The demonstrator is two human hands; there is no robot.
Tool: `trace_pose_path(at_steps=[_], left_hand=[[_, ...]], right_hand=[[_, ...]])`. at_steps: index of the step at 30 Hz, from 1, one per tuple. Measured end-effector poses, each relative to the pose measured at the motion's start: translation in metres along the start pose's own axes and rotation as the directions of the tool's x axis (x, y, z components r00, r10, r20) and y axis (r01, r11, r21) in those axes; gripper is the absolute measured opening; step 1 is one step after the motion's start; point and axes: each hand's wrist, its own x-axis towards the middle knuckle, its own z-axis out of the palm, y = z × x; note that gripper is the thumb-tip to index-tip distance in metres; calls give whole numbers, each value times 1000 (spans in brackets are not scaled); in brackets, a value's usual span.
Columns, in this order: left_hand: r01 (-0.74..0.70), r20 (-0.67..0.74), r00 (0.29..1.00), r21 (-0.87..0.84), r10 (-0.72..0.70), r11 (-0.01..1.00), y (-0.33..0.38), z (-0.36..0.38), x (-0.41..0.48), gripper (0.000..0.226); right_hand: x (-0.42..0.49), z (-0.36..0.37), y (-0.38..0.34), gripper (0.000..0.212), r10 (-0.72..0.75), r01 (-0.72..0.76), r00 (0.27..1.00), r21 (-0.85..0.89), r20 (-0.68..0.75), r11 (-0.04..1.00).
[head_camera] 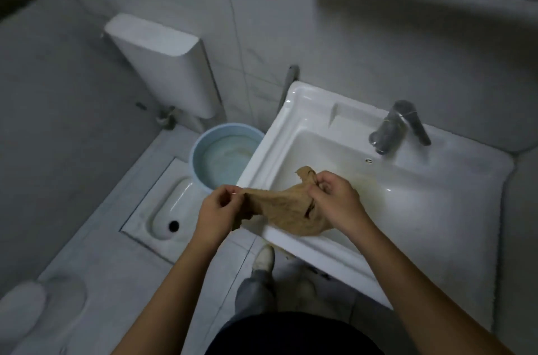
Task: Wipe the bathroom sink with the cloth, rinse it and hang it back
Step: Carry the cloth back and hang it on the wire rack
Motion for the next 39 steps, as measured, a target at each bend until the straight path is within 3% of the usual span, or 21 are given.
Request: trace_pose_path(at_steps=[5,8,11,15,19,22,24,28,34,39], left_hand=[[198,-207,951,-162,-229,967,-77,-59,-75,16],[292,-340,853,-317,-395,902,-134,-96,-138,17],[334,-430,735,-444,-525,831,-190,-121,-199,17],[354,-429,596,-619,-679,701,-267,-142,-276,17],[391,-344,463,-748,-817,537,-346,-155,-342,18],[408,-280,392,-801,-876,439,-393,-170,-373,18],[435,-256,365,-803,-895,407,-413,-184,-378,18],[498,-255,397,-747,-881,441,-424,-216,-356,19],[456,-306,608,-621,-732,638,-400,-281,-280,21],[406,-350,613,-629,-708,663,-397,-337,-237,20]], right_hand=[[-24,78,-26,17,-80,81,936,13,343,997],[-52,128,-46,18,-128,178,826,-38,549,983],[-82,172,-56,18,-155,267,734,-71,662,961],[-115,228,-50,18,-136,395,658,-187,740,899],[-128,273,-7,24,-29,436,688,-381,725,815],[-130,294,32,33,79,337,758,-491,648,803],[-134,300,42,27,116,277,800,-534,589,799],[-135,299,48,18,168,184,867,-614,470,768],[-117,322,36,18,226,126,882,-669,413,732],[-86,398,17,24,215,177,864,-675,455,716]])
